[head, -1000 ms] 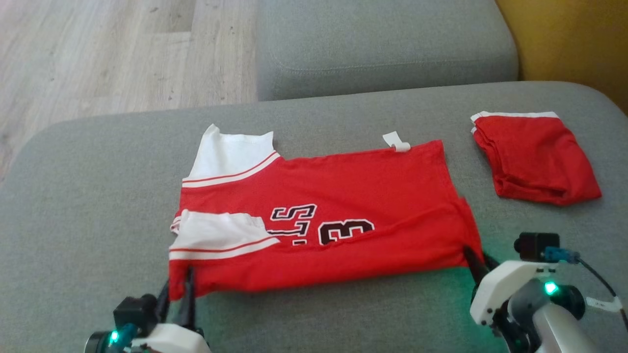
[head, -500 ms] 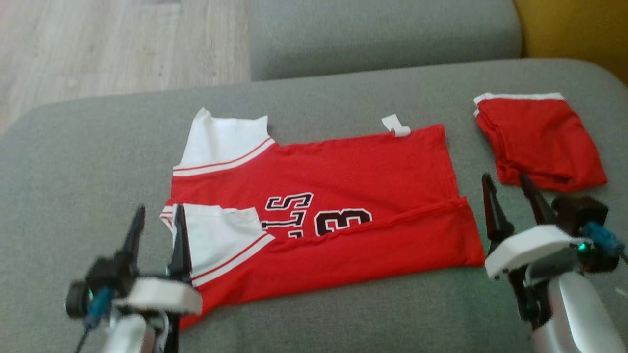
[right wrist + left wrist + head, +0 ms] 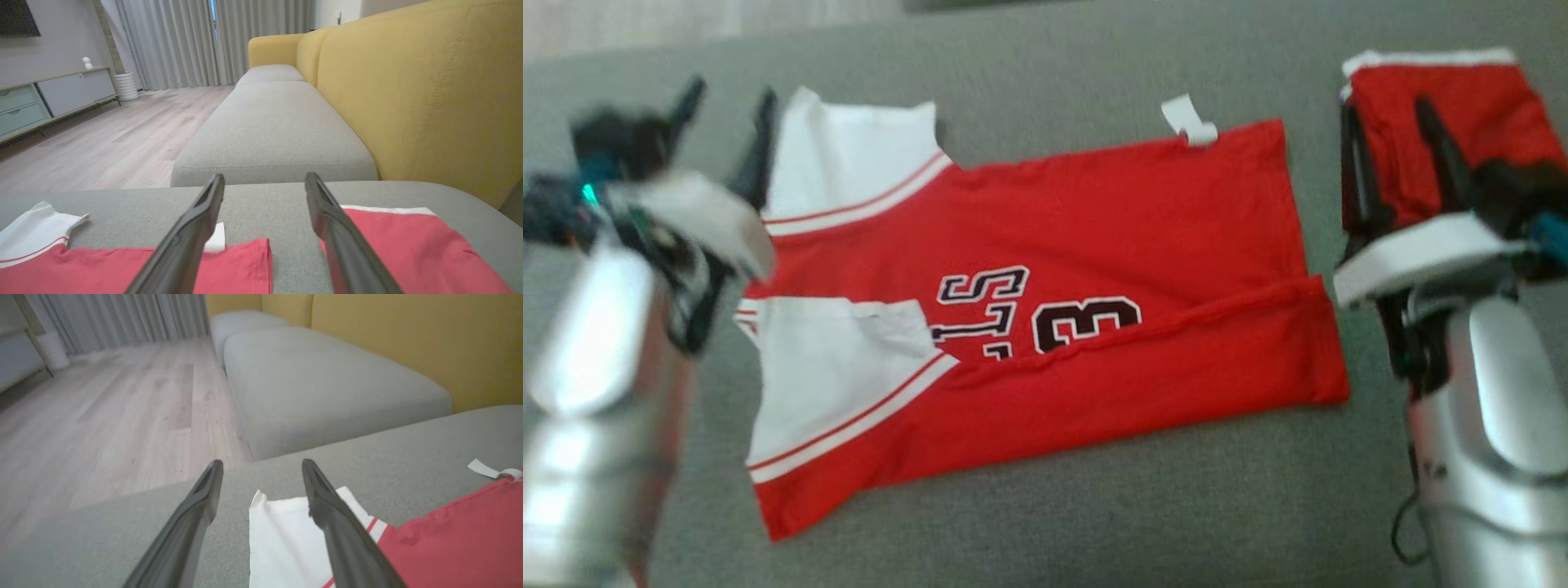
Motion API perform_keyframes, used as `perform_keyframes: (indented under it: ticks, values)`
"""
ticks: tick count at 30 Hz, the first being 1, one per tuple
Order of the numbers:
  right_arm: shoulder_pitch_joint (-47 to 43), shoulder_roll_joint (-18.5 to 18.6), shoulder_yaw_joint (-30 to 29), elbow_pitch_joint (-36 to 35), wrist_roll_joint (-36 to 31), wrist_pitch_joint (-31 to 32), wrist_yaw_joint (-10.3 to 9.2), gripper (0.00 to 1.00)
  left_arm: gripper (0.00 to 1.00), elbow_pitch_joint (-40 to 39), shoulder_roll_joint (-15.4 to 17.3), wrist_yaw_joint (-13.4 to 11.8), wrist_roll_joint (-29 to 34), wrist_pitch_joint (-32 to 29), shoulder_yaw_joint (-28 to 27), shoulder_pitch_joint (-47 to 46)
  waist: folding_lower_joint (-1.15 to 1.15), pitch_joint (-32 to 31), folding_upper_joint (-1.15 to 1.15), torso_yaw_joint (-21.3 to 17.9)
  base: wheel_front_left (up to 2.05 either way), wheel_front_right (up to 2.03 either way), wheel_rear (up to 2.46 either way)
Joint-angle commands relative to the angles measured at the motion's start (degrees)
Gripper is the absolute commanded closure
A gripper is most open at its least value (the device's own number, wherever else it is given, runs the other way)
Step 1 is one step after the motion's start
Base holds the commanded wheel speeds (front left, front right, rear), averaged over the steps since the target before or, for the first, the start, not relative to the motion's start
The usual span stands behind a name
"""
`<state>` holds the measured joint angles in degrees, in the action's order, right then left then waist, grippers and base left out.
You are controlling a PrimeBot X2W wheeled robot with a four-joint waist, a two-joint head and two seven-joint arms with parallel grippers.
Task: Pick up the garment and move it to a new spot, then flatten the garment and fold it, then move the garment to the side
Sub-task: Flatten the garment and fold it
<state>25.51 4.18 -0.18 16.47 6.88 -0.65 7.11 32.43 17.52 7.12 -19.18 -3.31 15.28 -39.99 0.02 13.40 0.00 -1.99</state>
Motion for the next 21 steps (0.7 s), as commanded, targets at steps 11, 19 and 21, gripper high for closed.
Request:
perform_keyframes:
  ticks: [11,19,21]
  values:
    - [9.9,-0.9,4.7,-1.1,-0.5,-1.2,0.37,0.0,0.0,9.0,13.4,0.3,-14.3,-14.9,12.0,-17.3,-0.02,11.0,0.0,-6.3,0.0,0.0,0.0]
    - [10.9,-1.1,5.0,-0.1,0.0,-2.3,0.37,0.0,0.0,13.1,16.3,0.4,-19.1,-14.7,18.1,-20.9,-0.02,12.8,0.0,-7.8,0.0,0.0,0.0]
    - [11.2,-1.1,5.0,0.0,0.0,-2.4,0.37,0.0,0.0,13.9,16.7,0.4,-20.2,-15.1,19.3,-21.7,-0.02,13.2,0.0,-8.1,0.0,0.0,0.0]
